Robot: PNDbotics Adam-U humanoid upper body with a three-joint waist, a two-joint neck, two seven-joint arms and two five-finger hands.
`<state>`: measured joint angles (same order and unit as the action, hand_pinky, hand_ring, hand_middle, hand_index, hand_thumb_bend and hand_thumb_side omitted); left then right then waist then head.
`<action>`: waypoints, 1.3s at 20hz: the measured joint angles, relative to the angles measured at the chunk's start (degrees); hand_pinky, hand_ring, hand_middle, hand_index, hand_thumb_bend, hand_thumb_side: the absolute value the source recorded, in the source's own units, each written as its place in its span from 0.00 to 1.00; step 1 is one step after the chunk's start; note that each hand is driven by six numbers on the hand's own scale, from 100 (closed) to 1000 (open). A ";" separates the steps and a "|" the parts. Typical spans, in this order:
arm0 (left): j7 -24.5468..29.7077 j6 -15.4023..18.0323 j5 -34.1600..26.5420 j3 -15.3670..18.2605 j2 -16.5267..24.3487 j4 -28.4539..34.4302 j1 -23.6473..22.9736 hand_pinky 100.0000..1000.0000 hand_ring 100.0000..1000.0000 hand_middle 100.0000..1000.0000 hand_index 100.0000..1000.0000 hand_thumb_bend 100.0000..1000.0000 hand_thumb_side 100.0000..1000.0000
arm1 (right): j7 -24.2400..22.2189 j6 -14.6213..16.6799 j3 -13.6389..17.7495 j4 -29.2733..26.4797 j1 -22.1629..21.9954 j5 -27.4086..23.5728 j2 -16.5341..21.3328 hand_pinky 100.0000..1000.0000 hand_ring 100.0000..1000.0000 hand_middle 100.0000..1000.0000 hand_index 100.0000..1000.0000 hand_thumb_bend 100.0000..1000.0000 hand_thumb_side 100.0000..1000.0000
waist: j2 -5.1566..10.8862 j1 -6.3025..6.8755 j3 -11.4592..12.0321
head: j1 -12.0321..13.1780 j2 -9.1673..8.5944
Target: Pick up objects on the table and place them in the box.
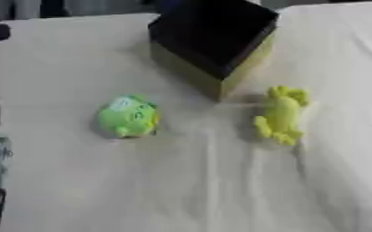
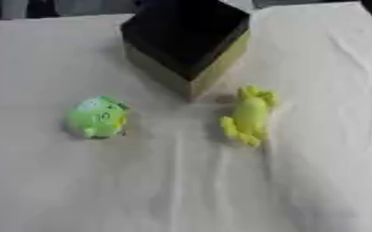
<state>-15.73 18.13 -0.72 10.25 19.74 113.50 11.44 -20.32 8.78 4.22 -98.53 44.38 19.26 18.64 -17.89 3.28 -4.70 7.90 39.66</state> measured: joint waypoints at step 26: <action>0.86 -0.12 -0.05 -0.18 0.04 0.00 -0.30 0.67 0.59 0.59 0.66 0.00 0.77 | -0.26 17.34 -18.75 34.61 21.90 25.04 7.61 0.83 0.91 0.82 0.87 0.00 0.98 | 1.01 -0.38 0.09 | -0.71 0.11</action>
<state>-14.87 18.00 -0.77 10.07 19.78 113.50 11.14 -20.58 26.12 -14.53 -63.92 66.28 44.30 26.25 -16.89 2.90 -4.61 7.19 39.76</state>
